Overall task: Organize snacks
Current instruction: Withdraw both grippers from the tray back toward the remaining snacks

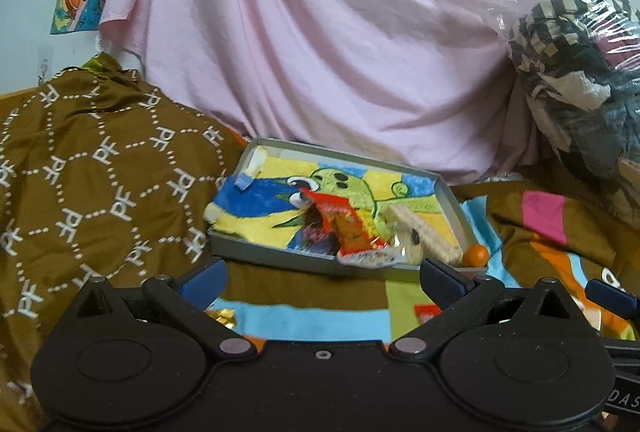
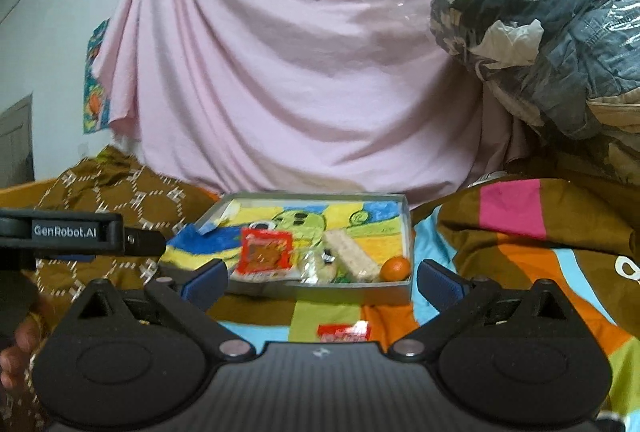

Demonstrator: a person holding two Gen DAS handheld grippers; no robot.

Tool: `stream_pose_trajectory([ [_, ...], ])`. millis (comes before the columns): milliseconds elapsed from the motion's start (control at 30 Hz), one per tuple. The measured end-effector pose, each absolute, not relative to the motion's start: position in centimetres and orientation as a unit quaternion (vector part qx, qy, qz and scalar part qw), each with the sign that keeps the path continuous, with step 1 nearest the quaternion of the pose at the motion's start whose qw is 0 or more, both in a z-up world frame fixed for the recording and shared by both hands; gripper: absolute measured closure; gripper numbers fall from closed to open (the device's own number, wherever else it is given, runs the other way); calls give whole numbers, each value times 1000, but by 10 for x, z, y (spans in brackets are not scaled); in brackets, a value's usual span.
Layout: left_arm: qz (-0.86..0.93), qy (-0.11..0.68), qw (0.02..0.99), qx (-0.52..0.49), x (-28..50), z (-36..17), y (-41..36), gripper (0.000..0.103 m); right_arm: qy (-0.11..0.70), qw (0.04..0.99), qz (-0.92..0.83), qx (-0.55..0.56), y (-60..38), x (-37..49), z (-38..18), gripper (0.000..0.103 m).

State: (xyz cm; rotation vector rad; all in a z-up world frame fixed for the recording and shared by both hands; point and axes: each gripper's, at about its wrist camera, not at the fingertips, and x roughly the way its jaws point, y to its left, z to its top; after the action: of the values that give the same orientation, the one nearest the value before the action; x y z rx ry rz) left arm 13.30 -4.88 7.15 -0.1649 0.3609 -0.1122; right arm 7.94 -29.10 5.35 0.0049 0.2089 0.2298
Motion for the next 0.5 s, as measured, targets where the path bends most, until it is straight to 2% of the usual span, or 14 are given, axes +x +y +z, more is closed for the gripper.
stream_pose_trajectory([
  [500, -80, 226, 970, -34, 81, 37, -24, 1, 193, 968, 153, -42, -269, 26, 27, 0],
])
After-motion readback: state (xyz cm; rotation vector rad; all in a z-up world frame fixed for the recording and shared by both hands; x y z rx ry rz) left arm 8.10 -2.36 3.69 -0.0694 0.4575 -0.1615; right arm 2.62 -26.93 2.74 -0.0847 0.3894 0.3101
